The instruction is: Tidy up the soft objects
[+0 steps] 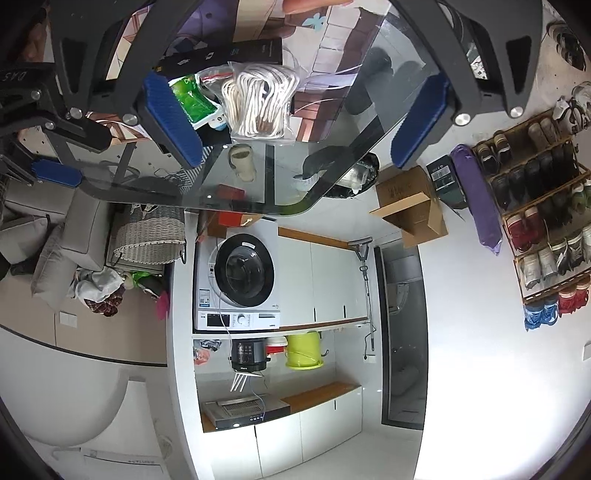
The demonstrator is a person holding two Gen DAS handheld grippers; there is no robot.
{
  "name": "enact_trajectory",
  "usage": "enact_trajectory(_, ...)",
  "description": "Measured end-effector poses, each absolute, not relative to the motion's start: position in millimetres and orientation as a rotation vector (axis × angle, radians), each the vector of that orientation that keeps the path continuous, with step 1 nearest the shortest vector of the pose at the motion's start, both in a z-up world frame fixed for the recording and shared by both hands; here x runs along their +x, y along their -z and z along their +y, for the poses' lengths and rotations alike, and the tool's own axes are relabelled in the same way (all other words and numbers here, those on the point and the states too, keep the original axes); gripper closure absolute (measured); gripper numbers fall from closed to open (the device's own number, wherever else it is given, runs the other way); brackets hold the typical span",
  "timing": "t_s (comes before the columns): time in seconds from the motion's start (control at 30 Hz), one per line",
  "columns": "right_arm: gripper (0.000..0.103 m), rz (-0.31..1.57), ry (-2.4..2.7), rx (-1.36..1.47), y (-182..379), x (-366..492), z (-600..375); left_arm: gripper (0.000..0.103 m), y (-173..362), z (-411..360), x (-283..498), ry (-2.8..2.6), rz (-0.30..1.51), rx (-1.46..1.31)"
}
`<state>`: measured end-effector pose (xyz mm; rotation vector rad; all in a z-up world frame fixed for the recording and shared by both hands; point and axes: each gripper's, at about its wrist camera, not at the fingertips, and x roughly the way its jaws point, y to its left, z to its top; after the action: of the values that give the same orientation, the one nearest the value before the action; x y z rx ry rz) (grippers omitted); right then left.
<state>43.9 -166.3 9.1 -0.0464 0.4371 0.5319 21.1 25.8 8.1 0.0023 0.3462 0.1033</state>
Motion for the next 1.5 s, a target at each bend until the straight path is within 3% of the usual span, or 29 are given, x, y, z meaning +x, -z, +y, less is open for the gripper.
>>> enact_trajectory(1.5, 0.016, 0.425, -0.514, -0.027, -4.5, 40.0, -165.4, 0.000, -14.5, 22.6, 13.6, -0.127, 0.307, 0.002)
